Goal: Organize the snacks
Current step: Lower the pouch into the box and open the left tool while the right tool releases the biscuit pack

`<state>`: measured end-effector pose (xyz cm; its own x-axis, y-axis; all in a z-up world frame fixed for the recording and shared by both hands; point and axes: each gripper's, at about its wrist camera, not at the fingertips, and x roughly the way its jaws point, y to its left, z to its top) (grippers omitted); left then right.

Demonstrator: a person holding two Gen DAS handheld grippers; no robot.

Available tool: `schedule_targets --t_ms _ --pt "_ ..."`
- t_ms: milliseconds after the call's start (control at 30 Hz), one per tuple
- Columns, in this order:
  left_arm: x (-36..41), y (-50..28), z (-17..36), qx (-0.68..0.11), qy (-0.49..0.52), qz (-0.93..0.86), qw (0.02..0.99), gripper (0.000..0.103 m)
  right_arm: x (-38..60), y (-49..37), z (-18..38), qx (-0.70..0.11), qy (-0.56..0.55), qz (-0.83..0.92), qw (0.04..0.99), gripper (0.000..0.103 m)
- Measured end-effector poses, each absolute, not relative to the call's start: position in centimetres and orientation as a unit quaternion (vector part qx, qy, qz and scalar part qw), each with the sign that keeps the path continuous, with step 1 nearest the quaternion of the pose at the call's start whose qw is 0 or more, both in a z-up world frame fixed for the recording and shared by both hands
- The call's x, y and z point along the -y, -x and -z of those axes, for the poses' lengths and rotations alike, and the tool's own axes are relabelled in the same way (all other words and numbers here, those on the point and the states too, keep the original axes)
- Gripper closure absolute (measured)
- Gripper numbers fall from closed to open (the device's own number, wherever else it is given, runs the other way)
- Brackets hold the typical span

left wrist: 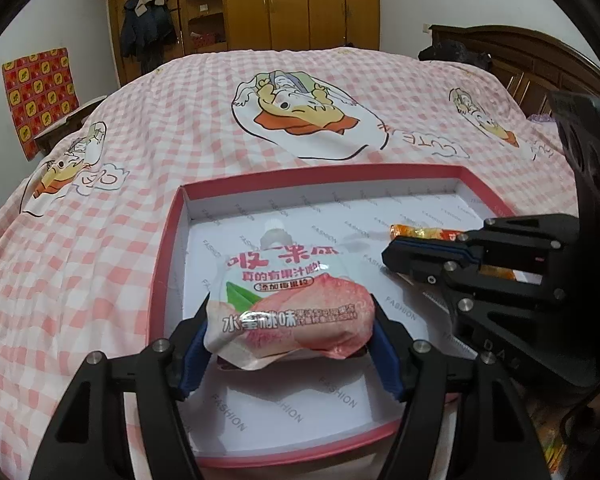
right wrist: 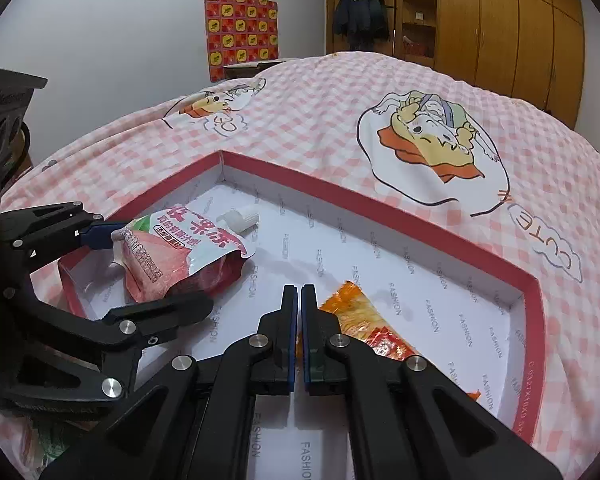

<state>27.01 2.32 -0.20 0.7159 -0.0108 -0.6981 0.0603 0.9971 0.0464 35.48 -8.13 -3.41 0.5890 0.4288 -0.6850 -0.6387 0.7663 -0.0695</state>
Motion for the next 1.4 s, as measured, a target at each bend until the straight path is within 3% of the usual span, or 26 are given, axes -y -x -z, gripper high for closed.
schedule_targets --t_ms 300,467,700,933,1400 --pt "-2.5 -27.0 0.0 -0.377 -0.03 0.024 0.926 0.031 8.1 -35.5 3.5 -0.34 0.151 -0.308 0.875 0.099" --pt "-2.7 -26.9 -0.2 -0.372 -0.022 0.022 0.928 0.027 8.3 -35.4 3.3 -0.338 0.145 -0.31 0.877 0.087" --pt "-2.8 -26.6 -0.5 -0.365 -0.022 0.02 0.931 0.02 8.9 -35.6 3.1 -0.347 0.118 -0.318 0.875 0.081" --pt "-2.6 -26.3 -0.7 -0.359 -0.029 0.014 0.933 0.014 9.7 -35.9 3.1 -0.355 0.088 -0.324 0.872 0.066" --pt "-2.9 -25.7 -1.3 -0.35 -0.016 0.025 0.936 0.011 10.0 -35.9 2.9 -0.359 0.079 -0.33 0.869 0.057"
